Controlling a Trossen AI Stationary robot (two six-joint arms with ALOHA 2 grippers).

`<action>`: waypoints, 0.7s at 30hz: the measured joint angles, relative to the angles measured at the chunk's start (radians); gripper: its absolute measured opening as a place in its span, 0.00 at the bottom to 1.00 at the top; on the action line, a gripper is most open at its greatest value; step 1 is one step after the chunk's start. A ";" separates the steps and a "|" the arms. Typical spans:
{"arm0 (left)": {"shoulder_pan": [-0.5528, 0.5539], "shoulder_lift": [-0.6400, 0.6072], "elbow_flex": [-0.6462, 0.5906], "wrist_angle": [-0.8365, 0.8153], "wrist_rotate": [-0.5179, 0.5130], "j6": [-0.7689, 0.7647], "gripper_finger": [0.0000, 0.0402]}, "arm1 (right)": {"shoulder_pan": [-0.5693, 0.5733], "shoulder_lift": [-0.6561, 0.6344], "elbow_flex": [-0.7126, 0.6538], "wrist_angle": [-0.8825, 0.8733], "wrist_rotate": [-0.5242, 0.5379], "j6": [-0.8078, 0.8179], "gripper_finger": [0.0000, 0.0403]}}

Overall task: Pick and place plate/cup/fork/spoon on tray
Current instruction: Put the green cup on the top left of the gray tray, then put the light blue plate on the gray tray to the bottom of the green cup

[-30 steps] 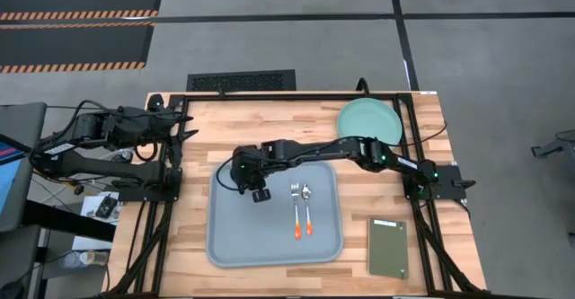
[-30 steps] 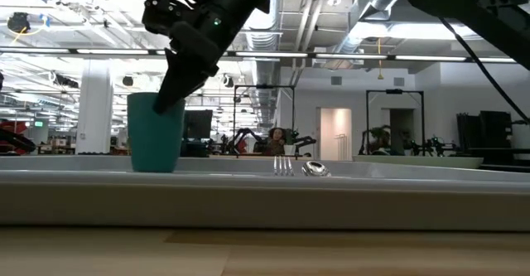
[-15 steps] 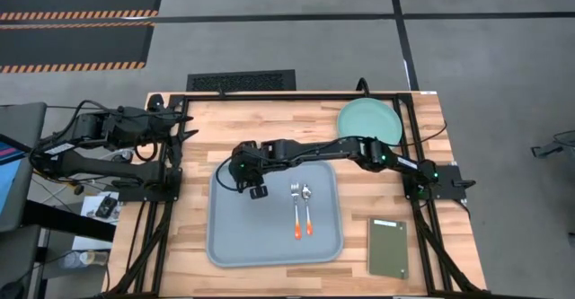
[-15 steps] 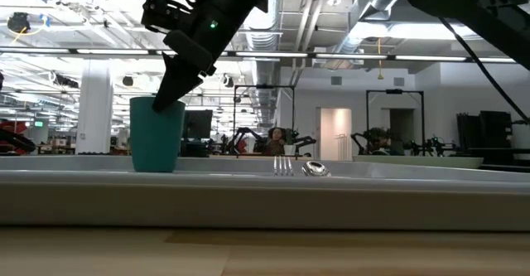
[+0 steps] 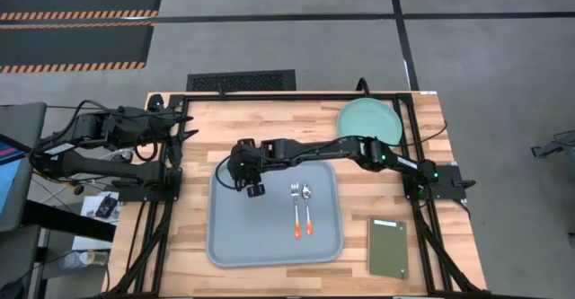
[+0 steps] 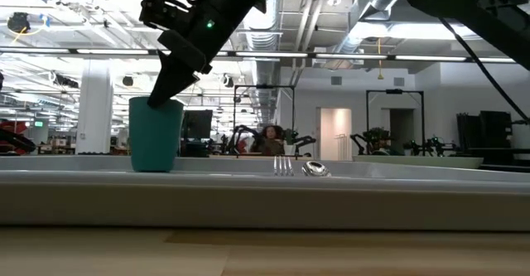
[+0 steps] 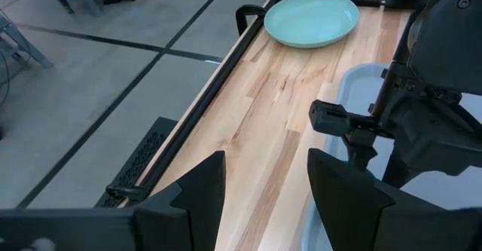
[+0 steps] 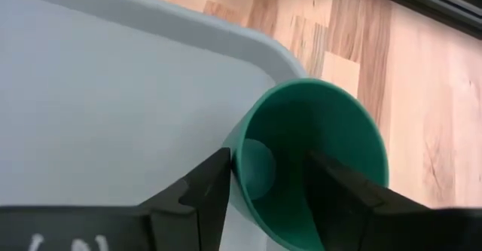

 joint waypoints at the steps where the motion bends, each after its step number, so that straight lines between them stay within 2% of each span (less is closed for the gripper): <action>1: 0.000 0.000 0.000 0.000 0.000 0.000 0.44 | 0.001 0.000 0.000 0.002 0.000 0.000 0.48; 13: 0.000 0.000 0.000 0.000 0.000 0.000 0.44 | 0.016 -0.100 0.000 -0.001 -0.001 0.001 0.62; 17: 0.000 0.000 0.000 0.000 0.000 -0.005 0.44 | 0.014 -0.220 0.000 -0.138 0.000 0.006 0.62; 21: 0.000 0.000 0.000 0.000 0.000 -0.007 0.44 | -0.001 -0.352 0.000 -0.321 0.005 0.087 0.62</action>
